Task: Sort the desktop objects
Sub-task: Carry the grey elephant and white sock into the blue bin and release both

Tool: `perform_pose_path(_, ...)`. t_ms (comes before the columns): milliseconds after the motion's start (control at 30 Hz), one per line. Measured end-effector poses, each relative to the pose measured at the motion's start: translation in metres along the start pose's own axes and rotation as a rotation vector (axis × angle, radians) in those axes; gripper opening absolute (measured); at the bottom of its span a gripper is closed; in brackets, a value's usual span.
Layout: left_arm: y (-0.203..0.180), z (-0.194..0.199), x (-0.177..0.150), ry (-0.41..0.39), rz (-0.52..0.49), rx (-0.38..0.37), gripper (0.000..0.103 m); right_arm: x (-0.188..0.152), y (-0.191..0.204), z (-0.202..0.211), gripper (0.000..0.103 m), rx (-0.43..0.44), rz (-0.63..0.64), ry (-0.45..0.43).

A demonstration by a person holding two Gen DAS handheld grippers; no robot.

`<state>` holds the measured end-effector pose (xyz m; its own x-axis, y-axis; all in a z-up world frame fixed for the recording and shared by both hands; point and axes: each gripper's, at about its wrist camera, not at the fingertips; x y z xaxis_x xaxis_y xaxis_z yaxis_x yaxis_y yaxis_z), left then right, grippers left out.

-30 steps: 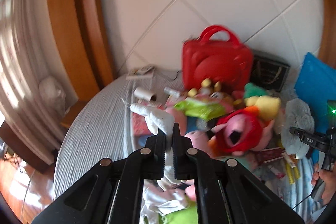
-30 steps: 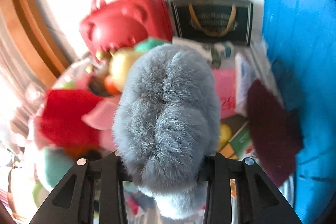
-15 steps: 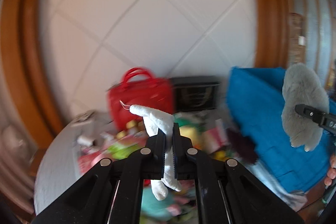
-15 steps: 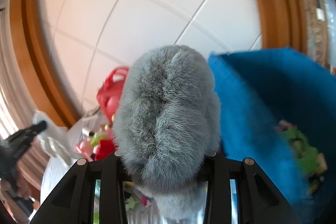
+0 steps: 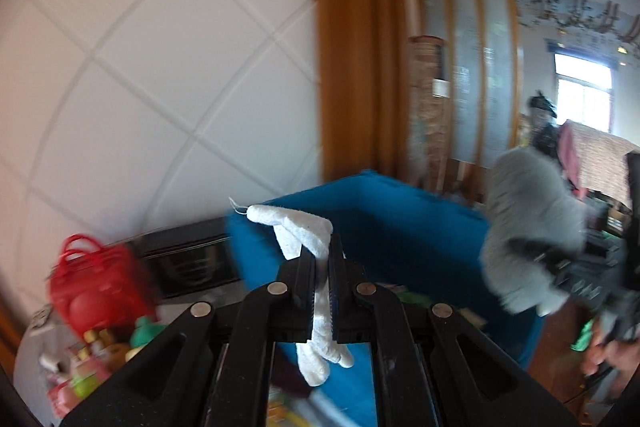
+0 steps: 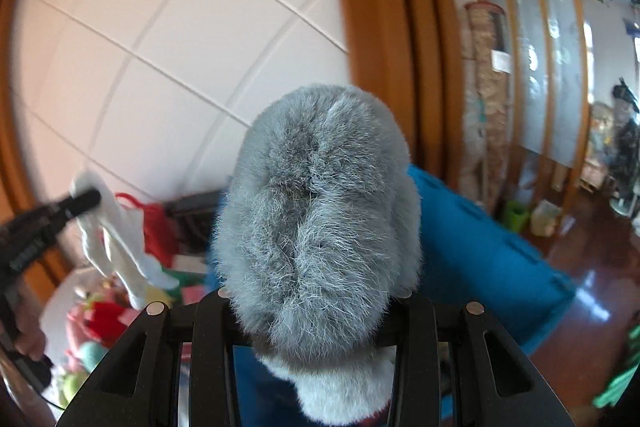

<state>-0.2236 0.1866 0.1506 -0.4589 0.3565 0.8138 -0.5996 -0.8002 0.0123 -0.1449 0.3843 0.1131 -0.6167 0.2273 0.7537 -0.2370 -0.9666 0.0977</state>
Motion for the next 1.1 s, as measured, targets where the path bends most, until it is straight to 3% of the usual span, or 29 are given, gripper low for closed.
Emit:
perform_pose_path(167, -0.064, -0.059, 0.016, 0.115, -0.063, -0.054, 0.005, 0.001, -0.051, -0.029, 0.036, -0.071, 0.007, 0.091)
perform_pose_path(433, -0.128, -0.127, -0.002, 0.322, -0.143, -0.066, 0.005, -0.013, -0.121, -0.071, 0.037, -0.116, 0.001, 0.219)
perform_pose_path(567, -0.149, -0.130, 0.002, 0.321, -0.169, -0.023, 0.005, -0.017, -0.137, -0.086, 0.037, -0.132, 0.006, 0.273)
perform_pose_path(767, -0.154, -0.137, 0.000, 0.362, -0.164, -0.032, 0.005, -0.022, -0.141, -0.096, 0.039, -0.152, 0.034, 0.321)
perform_pose_path(933, -0.149, -0.140, 0.001, 0.379, -0.144, -0.031, 0.006, -0.020, -0.147, -0.097, 0.054, -0.177, 0.044, 0.322)
perform_pose_path(1000, -0.148, -0.140, 0.000, 0.395, -0.140, -0.027, 0.022, -0.019, -0.146, -0.093, 0.059, -0.192, 0.050, 0.308)
perform_pose_path(1033, -0.146, -0.140, 0.000, 0.398, -0.136, -0.023, 0.030, -0.019, -0.146, -0.090, 0.069, -0.191, 0.050, 0.303)
perform_pose_path(1067, -0.145, -0.138, -0.001, 0.391, -0.131, -0.018, 0.052, -0.019, -0.145, -0.088, 0.074, -0.191, 0.050, 0.298)
perform_pose_path(1100, -0.143, -0.135, -0.002, 0.373, -0.123, -0.006, 0.062, -0.020, -0.144, -0.085, 0.083, -0.194, 0.052, 0.293)
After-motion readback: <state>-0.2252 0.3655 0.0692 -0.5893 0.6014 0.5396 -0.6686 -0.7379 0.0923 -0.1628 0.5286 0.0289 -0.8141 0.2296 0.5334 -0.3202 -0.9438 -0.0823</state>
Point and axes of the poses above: each gripper's, at about its wrist camera, not at the fingertips, and z roughly against the way its jaws point, y to its left, x to its top, and after that the axes turned 14 degrees about y, right-handed
